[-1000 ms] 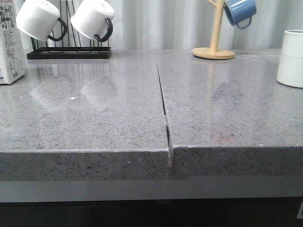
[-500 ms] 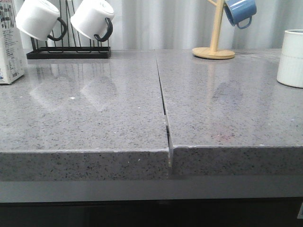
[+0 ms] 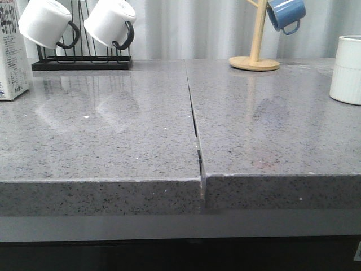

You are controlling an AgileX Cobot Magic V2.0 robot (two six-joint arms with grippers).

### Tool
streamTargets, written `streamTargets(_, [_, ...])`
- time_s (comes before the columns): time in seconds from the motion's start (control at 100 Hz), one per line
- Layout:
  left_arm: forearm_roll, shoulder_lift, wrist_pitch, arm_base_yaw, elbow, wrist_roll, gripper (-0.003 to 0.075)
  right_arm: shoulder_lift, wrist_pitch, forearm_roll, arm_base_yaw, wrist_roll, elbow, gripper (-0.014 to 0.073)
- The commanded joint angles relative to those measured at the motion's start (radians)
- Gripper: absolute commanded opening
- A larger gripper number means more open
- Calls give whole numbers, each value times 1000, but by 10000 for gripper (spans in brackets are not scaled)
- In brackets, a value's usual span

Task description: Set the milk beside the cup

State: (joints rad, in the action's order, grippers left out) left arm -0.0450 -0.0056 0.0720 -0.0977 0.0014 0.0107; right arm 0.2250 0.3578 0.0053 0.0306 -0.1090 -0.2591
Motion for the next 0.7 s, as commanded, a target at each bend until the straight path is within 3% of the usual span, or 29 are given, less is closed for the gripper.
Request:
streamTargets(0.0, [8, -33, -81, 1, 42, 8, -15, 77, -64, -5, -1, 5, -81, -69])
streamTargets(0.27, [8, -33, -81, 1, 42, 8, -15, 204, -156, -5, -1, 5, -109, -55])
streamTargets(0.34, [8, -33, -81, 1, 42, 8, -15, 223, -180, -5, -1, 5, -109, 17])
streamTargets(0.51, [8, -33, -81, 1, 42, 8, -15, 268, -228, -5, -1, 5, -109, 291])
streamTargets(0.69, [8, -33, -81, 1, 42, 8, -15, 309, -324, -84, 3, 5, -109, 328])
